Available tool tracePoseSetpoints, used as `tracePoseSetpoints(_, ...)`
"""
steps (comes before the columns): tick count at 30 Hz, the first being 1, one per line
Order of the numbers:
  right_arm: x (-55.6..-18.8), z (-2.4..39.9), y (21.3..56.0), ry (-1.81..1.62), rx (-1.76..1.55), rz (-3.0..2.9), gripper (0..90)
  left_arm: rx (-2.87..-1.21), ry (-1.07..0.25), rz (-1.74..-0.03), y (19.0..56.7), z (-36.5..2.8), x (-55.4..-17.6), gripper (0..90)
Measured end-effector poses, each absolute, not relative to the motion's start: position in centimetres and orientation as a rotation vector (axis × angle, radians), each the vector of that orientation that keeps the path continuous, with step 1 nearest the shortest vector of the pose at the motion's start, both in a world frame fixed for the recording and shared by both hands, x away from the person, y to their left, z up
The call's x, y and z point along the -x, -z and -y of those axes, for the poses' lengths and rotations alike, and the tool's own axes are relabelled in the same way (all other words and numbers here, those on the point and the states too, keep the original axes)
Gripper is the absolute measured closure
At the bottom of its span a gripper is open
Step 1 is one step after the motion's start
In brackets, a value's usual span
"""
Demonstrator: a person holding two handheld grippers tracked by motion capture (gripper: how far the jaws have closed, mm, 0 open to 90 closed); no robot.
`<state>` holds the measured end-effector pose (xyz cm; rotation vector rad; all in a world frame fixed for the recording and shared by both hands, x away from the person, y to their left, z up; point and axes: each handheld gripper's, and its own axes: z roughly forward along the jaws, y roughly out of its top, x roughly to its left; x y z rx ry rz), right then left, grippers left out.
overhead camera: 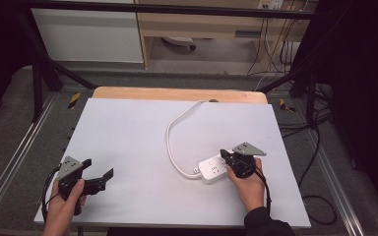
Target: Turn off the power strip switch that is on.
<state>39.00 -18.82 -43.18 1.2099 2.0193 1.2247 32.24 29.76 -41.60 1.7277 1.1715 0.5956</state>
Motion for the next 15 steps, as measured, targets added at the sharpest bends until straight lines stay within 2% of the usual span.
tracePoseSetpoints(9,-38.97,18.85,42.65,-1.219,-1.22,-2.014,86.4,-1.724,-0.595,-1.168,41.52,-29.83,-32.27,7.8)
tracePoseSetpoints(15,-38.8,19.07,42.11,-1.261,-1.215,-2.004,77.8,-1.719,-0.601,-1.167,41.47,-29.87,-32.23,7.8)
